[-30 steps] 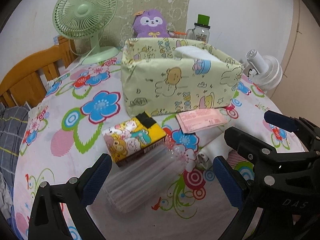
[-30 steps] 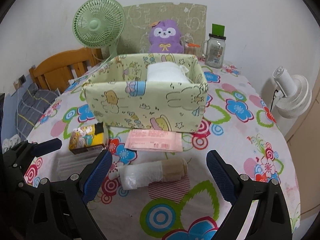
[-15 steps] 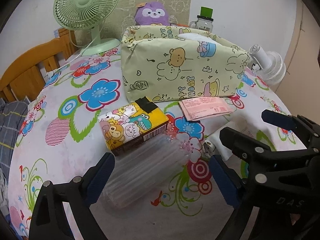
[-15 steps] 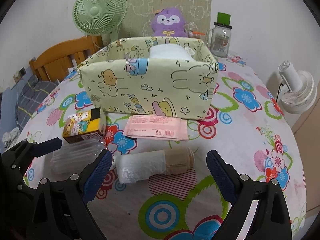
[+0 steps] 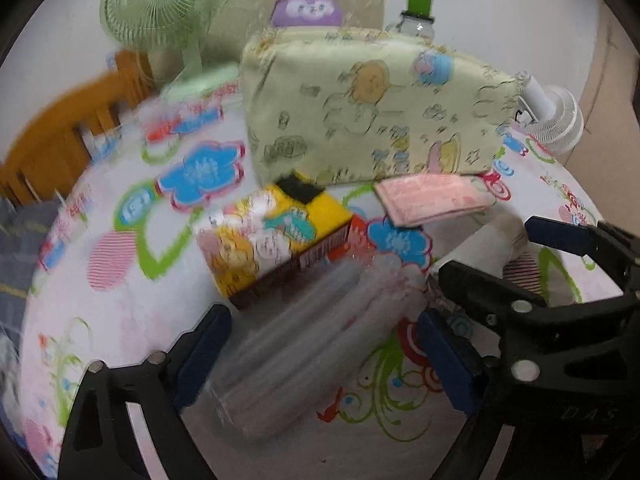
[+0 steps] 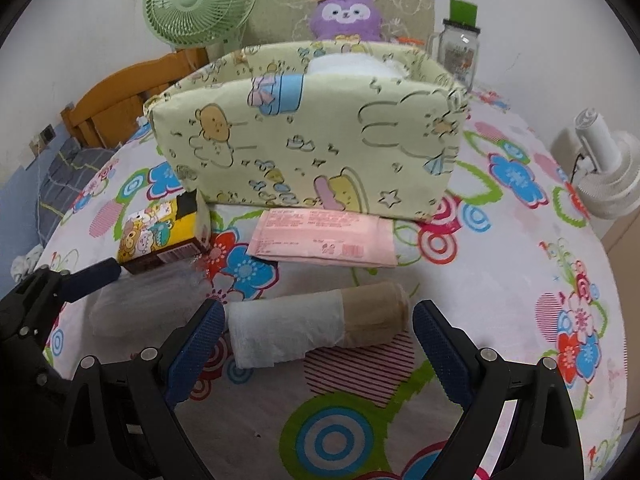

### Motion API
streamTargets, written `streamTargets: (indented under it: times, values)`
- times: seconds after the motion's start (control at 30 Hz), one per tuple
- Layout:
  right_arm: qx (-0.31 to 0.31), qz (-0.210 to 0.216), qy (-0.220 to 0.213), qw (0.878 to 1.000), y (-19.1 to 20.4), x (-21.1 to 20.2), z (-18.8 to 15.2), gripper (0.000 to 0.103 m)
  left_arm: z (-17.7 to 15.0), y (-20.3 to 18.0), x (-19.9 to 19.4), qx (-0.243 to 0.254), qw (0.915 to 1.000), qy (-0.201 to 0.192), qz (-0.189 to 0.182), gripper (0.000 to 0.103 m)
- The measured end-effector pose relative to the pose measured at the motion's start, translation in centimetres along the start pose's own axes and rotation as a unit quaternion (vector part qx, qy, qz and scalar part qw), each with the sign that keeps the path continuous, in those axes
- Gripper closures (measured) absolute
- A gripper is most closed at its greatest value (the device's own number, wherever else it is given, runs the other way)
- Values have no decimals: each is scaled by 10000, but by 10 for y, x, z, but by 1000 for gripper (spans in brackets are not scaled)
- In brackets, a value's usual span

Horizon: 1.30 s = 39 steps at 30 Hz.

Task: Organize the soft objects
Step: 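Grasp the clear plastic packet with the left tool while the right grasps the paper roll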

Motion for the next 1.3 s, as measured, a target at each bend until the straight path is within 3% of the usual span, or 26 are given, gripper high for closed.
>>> streamTargets:
  times: [0.23, 0.57, 0.87, 1.07, 1.3]
  values:
    - [37, 50, 52, 10000, 1, 7, 1, 6, 1, 1, 3, 41, 10000, -32, -9, 10]
    - [134, 47, 138, 9998, -1, 11, 3, 5, 3, -4, -3, 94, 9997, -158, -158, 42]
    - [165, -14, 150, 9998, 0, 10, 2, 7, 3, -6, -7, 36, 9996, -139, -248, 64]
    - [124, -13, 118, 9999, 0, 4, 2, 11, 3, -9, -11, -47, 9993, -101, -370, 74]
    - [108, -52, 45, 9999, -2, -3, 2, 14, 3, -17, -16, -27, 9990, -114, -440, 75]
Point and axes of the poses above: each gripper's, at about its wrist camera, not at the fingertips, and x roughly the way its jaws point, y to its left, z to its top, the point moved 1 cm from there along x, roughly the way its jaws point, and after that the axes turned 15 degrees about -y, right-handed, at the moved point
